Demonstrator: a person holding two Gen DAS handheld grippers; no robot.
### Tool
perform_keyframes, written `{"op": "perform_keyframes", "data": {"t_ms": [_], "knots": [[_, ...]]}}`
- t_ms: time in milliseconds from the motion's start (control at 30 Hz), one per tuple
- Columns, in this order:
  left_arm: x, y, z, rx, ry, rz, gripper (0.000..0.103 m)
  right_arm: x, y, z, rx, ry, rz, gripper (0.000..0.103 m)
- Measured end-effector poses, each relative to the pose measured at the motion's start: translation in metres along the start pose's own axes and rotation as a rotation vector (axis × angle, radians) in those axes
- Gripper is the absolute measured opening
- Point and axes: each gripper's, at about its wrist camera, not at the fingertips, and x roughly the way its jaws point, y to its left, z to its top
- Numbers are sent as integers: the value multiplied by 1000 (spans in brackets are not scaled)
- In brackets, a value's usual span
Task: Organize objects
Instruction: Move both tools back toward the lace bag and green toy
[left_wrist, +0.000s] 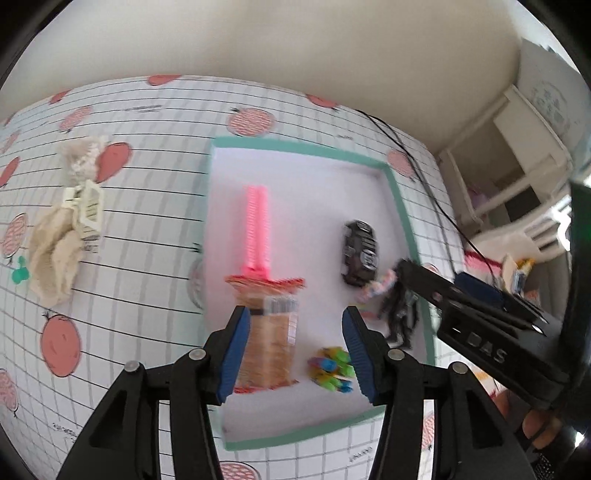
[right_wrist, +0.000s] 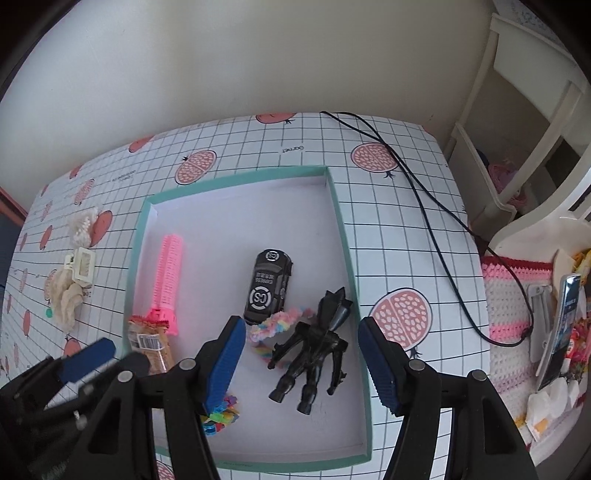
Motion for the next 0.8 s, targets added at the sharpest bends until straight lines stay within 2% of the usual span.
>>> {"op": "perform_keyframes", "data": {"t_ms": [133,233,400,500,600,733,800], "knots": [[-2,13,11,-39,-45,40,56,0,4,-1,-14,-12,4,75],[-6,23,14,-56,-78,65,63,0,9,-1,-26,-22,10,82],[-8,42,16,-107,-98,86,71,1,13,-2,-36,-34,21,93],[-14,48,16,-117,-110,104,73,1,16,-2,-37,-38,26,98],[-16,54,16,-128,-118,102,81,2,18,-1,-37,-41,29,103],[-19,59,17,-139,-137,114,86,2,22,-1,-48,-49,30,103],[-22,60,16,-142,-157,120,95,2,23,-1,-52,-54,27,103]]}}
